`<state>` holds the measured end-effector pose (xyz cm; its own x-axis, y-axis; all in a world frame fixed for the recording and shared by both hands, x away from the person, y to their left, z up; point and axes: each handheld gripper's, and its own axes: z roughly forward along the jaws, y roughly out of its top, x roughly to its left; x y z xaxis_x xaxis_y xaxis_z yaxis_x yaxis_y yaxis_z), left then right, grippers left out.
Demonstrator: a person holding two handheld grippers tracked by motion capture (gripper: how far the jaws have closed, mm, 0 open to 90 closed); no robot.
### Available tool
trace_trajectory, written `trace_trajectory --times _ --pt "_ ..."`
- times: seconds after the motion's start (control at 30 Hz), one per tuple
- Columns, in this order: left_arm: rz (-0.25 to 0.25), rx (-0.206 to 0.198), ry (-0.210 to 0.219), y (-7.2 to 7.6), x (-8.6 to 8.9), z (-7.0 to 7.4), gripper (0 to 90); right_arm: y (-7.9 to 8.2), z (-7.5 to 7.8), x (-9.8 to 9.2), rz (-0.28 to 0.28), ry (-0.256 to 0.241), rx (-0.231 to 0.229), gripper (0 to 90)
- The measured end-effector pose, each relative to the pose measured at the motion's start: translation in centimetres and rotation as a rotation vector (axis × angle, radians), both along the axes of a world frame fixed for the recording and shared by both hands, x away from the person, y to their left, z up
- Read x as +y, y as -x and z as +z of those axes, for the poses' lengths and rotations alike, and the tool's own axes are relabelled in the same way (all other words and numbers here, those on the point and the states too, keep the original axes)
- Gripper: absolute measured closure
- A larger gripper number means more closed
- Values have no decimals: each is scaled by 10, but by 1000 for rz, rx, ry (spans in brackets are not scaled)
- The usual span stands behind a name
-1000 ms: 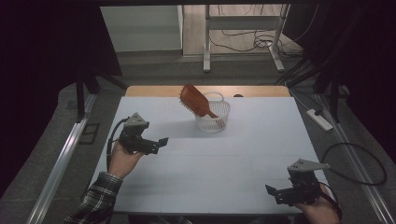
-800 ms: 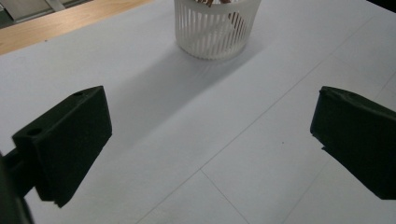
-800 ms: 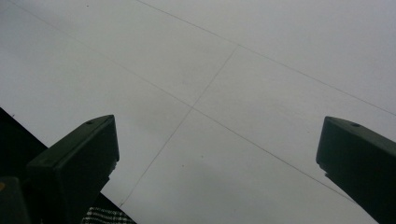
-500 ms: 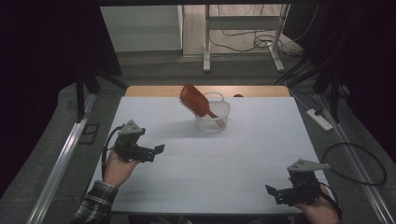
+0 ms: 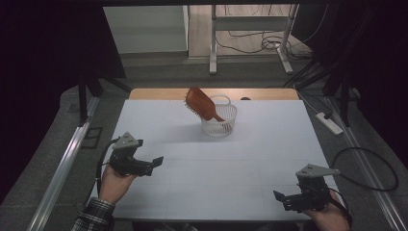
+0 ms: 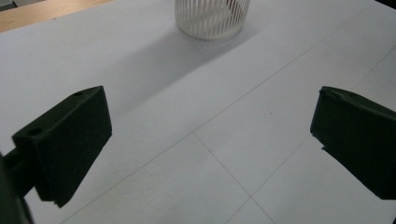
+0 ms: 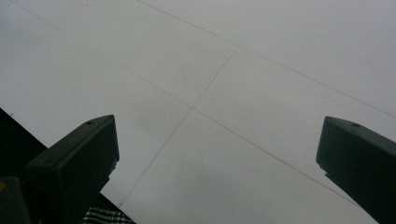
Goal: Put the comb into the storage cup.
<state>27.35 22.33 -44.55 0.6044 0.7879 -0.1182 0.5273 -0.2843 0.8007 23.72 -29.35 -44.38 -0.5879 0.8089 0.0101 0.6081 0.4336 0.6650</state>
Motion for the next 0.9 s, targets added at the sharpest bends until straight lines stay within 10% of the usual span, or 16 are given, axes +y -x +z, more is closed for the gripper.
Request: trace_trajectory --times 0.9 --pt "49 32 -45 45 17 -15 0 0 0 1 -3 7 -3 0"
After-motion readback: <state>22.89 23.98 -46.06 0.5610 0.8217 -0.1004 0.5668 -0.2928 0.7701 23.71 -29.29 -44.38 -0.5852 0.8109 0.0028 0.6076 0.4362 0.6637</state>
